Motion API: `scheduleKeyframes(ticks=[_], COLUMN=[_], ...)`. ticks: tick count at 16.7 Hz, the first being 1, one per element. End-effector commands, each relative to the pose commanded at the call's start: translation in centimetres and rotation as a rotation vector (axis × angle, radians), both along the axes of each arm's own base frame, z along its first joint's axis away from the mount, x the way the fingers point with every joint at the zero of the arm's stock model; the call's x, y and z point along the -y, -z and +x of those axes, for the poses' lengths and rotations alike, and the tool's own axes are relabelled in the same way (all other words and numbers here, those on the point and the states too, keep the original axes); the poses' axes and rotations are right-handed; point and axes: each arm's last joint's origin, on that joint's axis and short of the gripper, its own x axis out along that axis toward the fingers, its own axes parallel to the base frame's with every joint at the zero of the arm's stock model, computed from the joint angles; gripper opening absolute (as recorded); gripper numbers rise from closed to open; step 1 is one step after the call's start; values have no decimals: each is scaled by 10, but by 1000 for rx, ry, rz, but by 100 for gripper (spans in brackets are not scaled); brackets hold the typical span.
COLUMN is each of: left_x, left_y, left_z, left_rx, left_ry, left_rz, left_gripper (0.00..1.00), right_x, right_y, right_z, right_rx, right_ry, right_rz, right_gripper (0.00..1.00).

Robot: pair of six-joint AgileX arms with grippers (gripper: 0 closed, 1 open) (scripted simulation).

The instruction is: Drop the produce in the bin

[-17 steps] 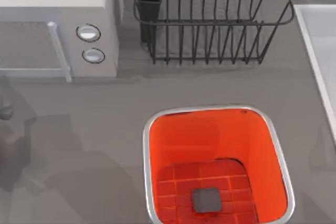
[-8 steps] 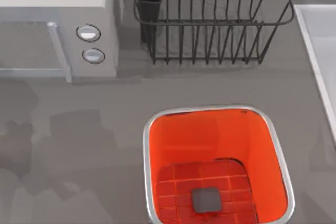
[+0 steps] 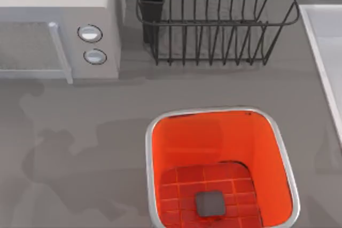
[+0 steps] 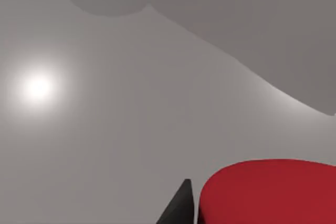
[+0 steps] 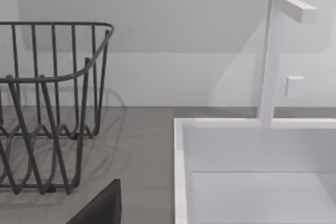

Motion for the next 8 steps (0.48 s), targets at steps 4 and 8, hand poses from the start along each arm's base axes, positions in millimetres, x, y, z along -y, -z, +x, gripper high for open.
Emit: scheduleKeyframes(ticks=[4, 8], left_x=[-1, 31], left_y=[2, -2], left_z=[1, 15], left_rx=[-3, -6], left_ry=[0, 59], left_rz=[0, -1], left_gripper=[0, 0], right_x=[0, 0], right_y=[0, 0], right_z=[0, 0], right_rx=[0, 0], right_ry=[0, 0], right_rz=[0, 0], right_gripper=[100, 100])
